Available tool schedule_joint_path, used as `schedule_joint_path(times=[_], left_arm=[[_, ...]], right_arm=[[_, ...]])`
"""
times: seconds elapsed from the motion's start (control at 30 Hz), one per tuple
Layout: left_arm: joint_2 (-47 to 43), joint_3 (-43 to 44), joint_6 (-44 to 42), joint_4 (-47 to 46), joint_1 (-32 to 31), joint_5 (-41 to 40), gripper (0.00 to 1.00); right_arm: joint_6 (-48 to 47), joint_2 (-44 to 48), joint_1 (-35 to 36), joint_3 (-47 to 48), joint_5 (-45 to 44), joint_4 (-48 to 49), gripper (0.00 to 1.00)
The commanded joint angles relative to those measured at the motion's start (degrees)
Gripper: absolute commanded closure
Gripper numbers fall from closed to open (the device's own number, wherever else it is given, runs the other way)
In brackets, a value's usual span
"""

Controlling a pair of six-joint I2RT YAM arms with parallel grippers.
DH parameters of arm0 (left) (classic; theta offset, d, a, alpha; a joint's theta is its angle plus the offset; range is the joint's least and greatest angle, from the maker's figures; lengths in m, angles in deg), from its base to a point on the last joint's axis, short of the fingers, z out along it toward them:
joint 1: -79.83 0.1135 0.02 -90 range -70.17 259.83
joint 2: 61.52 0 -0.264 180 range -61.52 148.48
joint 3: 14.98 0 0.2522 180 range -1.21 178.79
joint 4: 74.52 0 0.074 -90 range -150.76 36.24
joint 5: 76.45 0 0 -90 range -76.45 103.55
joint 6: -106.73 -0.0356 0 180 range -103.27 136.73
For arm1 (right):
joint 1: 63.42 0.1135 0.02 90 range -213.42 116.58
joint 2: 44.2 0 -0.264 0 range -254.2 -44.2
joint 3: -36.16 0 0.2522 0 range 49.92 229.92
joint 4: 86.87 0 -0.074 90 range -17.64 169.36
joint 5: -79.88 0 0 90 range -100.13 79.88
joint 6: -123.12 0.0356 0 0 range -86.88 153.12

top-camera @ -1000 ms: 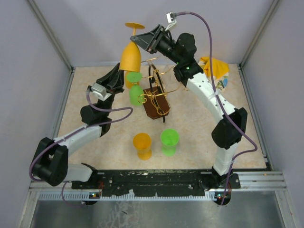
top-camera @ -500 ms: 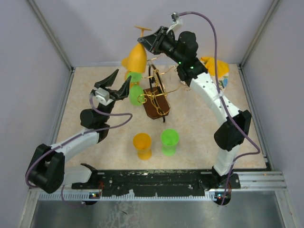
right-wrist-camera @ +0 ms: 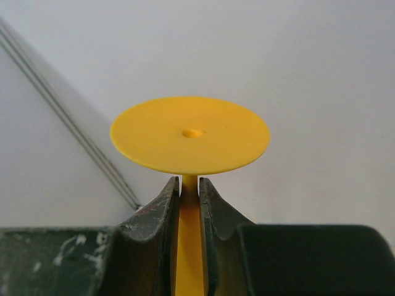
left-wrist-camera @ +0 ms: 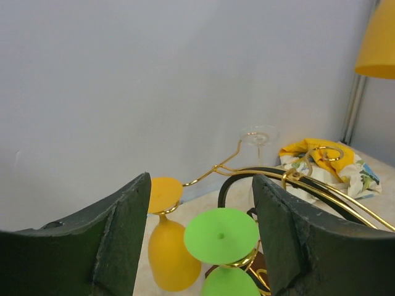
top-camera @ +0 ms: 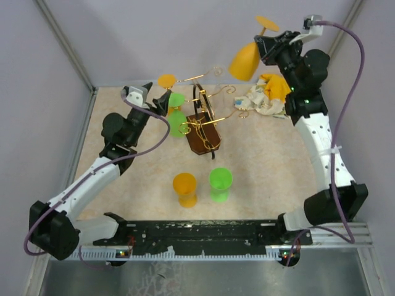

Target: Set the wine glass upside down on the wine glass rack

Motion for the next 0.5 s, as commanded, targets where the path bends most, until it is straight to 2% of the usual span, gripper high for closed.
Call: schedule_joint_path(times=[0.0,0.1,0.23,0.47], left_arm=[[-1.28,7.90,2.68,17.03,2.84,-2.85,0.28],[-1.17,10.73,7.03,22.14,6.49,-0.04,0.27],[-2.47,9.60,12.30,22.58,11.20,5.37,0.28],[-3.55,7.40,12.04,22.14,12.21,5.90,0.28]], right_arm=[[-12.14,8.10,-0.55,-6.89,-7.58,-1.40,1.00],[-16.13,12.11,-0.52,-15.05,-10.94,-1.21,1.00],[-20.30,15.33,-0.56,-24.86,-15.00,3.04,1.00],[-25.39,16.71,-0.51,-37.06,-17.97,15.84,1.00]])
